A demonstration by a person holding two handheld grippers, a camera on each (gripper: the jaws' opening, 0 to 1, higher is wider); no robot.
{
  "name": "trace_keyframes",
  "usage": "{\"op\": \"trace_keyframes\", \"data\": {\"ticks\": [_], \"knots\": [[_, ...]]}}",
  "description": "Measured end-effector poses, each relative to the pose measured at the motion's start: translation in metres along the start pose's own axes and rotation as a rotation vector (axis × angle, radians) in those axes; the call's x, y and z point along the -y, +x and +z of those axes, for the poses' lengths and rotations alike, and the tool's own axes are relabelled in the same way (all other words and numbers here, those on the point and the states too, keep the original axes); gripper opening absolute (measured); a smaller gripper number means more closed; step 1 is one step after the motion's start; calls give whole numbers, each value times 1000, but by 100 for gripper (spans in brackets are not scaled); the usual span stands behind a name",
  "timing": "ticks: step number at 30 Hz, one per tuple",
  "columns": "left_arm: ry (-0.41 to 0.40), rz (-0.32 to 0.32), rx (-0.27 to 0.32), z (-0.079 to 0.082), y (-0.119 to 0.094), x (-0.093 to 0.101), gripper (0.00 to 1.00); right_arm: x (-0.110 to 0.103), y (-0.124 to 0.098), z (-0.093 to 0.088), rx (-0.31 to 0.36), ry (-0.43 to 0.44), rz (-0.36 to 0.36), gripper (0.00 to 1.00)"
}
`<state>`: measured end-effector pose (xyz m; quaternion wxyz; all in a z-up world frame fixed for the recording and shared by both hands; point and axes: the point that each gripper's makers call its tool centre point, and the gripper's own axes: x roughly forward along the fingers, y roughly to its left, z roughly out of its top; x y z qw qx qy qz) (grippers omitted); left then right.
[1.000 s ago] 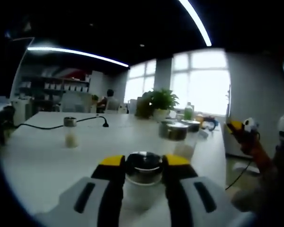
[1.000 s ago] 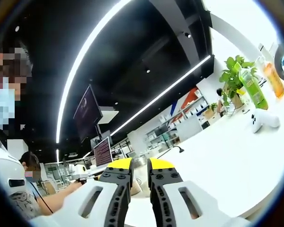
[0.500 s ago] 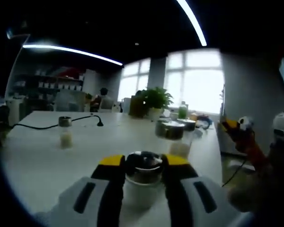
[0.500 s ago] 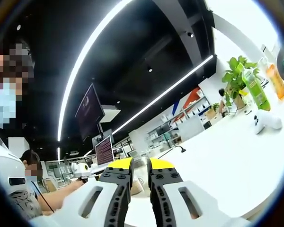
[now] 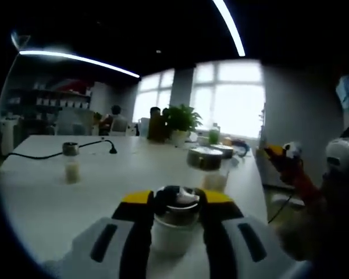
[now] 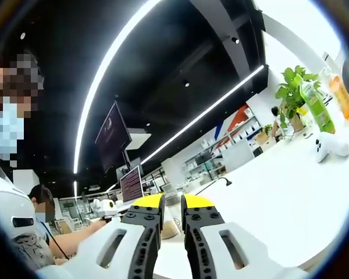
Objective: Rotate the seasoning bottle until the label or dispensing opening points toward the visible target arrow and the bottle remains upright within the marked orientation range
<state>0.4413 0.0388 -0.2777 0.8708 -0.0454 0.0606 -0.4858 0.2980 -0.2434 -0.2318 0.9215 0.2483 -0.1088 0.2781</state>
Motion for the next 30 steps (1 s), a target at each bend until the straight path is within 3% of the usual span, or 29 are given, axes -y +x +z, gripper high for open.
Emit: {"op": "trace_keyframes", "data": {"ticks": [9, 21, 23, 25, 30], "knots": [[-11, -99, -2, -2, 0, 3, 33, 1, 0, -2, -3, 5, 1, 10], [9, -129, -26, -5, 2, 8, 34, 1, 0, -2, -5, 0, -3, 10], [-23, -124, -29, -6, 3, 6, 35, 0, 0, -2, -4, -3, -2, 10], [-105, -121, -51, -12, 3, 3, 38, 2, 0, -1, 1, -15, -15, 11], [-128, -100, 0, -14, 0, 2, 42, 8, -2, 1, 4, -27, -35, 12]]}}
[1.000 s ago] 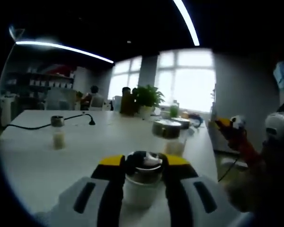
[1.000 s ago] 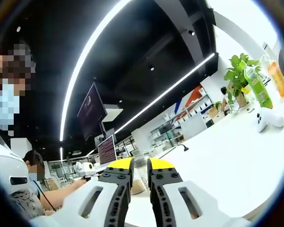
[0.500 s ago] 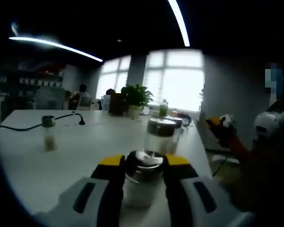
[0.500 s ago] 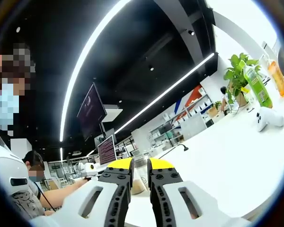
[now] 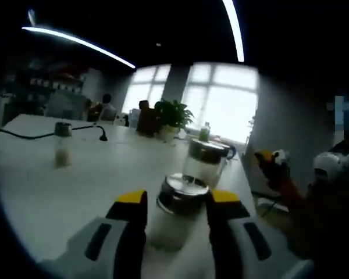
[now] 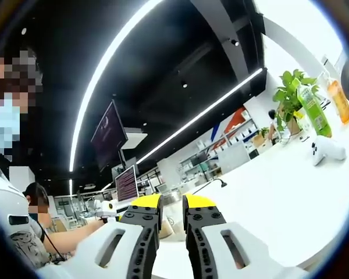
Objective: Rotate the seasoning bottle until the label or dispensing opening points toward the visible target arrow and the bottle remains upright within the marked orientation range
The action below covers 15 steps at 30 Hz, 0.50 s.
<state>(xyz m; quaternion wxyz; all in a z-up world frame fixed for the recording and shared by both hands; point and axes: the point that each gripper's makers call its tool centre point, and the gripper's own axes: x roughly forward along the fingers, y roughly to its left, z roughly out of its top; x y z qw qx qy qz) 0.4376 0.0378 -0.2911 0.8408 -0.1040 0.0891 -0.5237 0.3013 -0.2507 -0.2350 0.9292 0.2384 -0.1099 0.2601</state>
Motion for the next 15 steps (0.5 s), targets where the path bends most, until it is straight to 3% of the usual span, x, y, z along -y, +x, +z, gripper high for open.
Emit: {"op": "trace_keyframes", "data": {"ticks": [5, 10, 15], "knots": [[31, 62, 57, 12, -8, 3, 43, 0, 1, -1, -2, 2, 2, 12], [-52, 78, 201, 39, -18, 13, 41, 0, 1, -3, -6, 5, 5, 12], [-71, 195, 278, 52, -26, 6, 40, -1, 1, -1, -3, 3, 5, 12]]}}
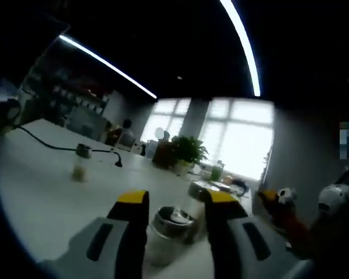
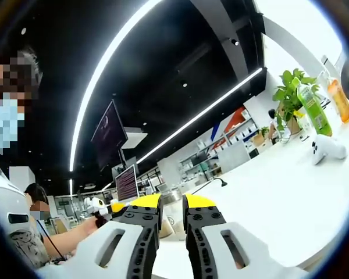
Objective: Rotate the seasoning bottle until the label or dispensing opening points toward the visible target arrow and the bottle remains upright within the marked orientation range
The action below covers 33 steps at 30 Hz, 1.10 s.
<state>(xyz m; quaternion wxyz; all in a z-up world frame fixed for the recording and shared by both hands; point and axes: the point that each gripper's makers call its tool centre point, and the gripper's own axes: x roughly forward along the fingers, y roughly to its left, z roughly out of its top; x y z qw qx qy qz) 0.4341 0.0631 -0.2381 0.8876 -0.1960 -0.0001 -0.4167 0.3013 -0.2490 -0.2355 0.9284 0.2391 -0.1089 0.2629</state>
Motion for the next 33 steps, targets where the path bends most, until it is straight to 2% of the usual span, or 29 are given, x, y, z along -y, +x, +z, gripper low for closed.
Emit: {"op": "trace_keyframes", "data": {"ticks": [2, 3, 7, 10, 12, 22, 25, 33], "knots": [[70, 40, -7, -2, -1, -2, 41, 0, 0, 0, 0, -1, -1, 12], [73, 43, -11, -4, -1, -3, 40, 0, 0, 0, 0, -1, -2, 12], [72, 64, -14, -5, -2, -6, 39, 1, -1, 1, 1, 1, -5, 12], [45, 114, -29, -7, -4, -11, 33, 2, -1, 1, 3, 3, -8, 12], [33, 132, -24, -7, -4, -14, 33, 2, -1, 1, 3, 3, -9, 12], [124, 169, -41, -14, -5, -7, 37, 3, -2, 2, 11, 5, -12, 12], [91, 142, -34, -15, -2, -4, 38, 2, -2, 1, 10, 5, -12, 12], [169, 155, -87, -25, 4, -4, 37, 2, -2, 0, 7, 4, -12, 12]]}}
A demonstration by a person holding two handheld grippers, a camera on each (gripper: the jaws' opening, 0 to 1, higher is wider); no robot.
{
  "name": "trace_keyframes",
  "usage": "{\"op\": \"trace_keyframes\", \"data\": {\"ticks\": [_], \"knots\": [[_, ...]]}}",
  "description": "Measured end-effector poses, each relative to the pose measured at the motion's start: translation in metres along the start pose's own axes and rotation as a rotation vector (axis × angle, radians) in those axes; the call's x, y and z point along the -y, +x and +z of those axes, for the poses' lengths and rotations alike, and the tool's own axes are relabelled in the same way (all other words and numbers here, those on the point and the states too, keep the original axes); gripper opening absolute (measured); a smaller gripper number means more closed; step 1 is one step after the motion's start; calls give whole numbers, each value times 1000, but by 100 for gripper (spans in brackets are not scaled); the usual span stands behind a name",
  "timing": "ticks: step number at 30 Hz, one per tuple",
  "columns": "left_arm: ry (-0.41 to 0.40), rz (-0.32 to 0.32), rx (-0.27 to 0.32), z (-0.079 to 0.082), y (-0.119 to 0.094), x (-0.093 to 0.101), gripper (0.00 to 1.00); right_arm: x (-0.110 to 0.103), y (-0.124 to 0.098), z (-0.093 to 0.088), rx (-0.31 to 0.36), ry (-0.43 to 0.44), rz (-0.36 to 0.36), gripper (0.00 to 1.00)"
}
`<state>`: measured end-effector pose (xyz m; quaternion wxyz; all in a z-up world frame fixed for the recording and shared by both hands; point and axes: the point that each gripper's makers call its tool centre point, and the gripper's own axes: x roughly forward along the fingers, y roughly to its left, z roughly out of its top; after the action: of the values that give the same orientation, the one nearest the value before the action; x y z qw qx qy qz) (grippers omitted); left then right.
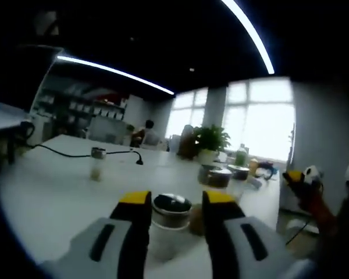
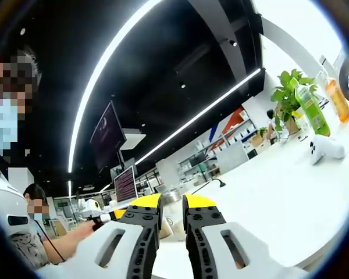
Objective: Rotate the seasoning bottle until the label or dispensing opening points toward the visible target arrow and the bottle remains upright within the marked orientation range
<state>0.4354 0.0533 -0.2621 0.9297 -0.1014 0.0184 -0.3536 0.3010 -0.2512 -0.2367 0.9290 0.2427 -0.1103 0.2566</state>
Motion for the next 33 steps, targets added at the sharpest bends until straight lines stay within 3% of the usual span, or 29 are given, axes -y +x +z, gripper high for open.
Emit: {"op": "trace_keyframes", "data": {"ticks": [4, 18, 33], "knots": [[74, 26, -18, -2, 1, 0, 37, 0, 0, 1, 2, -1, -1, 12], [97, 27, -42, -4, 2, -2, 31, 0, 1, 0, -3, 3, 1, 12], [112, 16, -70, -7, 9, 0, 35, 3, 1, -1, -7, 8, -2, 12]]}}
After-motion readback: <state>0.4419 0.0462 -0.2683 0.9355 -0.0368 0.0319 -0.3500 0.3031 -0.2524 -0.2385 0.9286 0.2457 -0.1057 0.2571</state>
